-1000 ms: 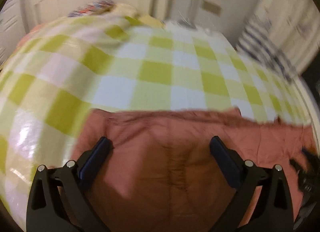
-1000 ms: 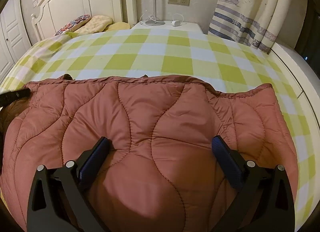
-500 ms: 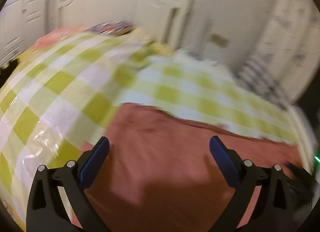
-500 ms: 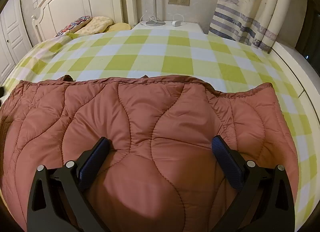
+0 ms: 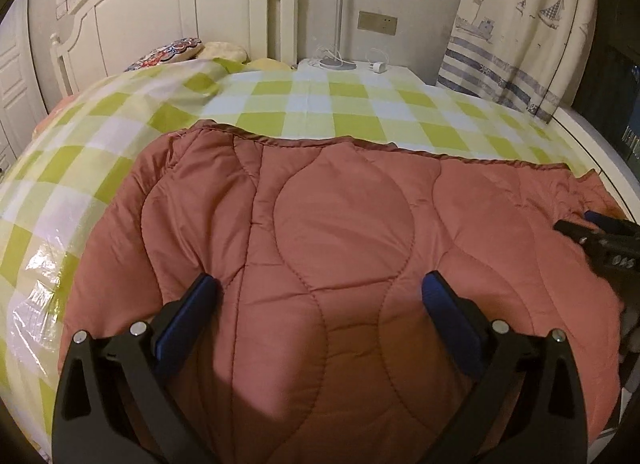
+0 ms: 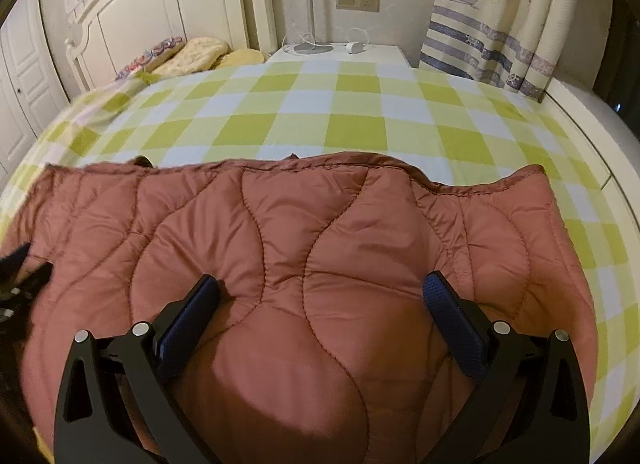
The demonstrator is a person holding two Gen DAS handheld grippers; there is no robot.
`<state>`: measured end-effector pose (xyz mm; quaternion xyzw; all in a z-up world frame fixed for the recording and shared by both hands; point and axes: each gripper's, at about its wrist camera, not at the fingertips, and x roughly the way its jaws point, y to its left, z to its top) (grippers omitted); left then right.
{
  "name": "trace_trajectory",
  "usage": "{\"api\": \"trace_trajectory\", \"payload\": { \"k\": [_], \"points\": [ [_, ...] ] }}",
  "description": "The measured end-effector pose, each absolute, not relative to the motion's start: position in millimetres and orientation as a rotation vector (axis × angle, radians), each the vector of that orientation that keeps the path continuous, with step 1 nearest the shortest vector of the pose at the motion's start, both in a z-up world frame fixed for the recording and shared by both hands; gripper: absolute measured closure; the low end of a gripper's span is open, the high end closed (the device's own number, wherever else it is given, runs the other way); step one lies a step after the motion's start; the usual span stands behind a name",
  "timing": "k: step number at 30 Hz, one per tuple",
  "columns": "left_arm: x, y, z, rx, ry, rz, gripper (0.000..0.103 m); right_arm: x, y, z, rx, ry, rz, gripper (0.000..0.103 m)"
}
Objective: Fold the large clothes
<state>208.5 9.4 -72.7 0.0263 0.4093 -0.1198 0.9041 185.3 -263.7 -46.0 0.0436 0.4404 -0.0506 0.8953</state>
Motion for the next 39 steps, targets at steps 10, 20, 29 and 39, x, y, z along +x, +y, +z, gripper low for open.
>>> {"api": "trace_trajectory", "payload": {
  "k": [10,20,29,39],
  "points": [
    [206.2,8.8,-71.9,0.054,0.842,-0.248,0.002,145.8,-175.2,-42.5,-0.091,0.856,0.031,0.005],
    [202.5,9.2,-71.3,0.058,0.842,-0.244,0.002,137.0,-236.8,-23.2,0.008,0.827,-0.135,0.005],
    [201.1,7.8,-70.5,0.062,0.839,-0.249,0.002,141.6,-277.3,-48.4,0.104,0.878,-0.210,0.004],
    [136.2,-62.9,-31.8,0.221,0.735,-0.328,0.002,139.9,-289.8,-50.3,0.123,0.875,-0.194,0.004]
  ]
}}
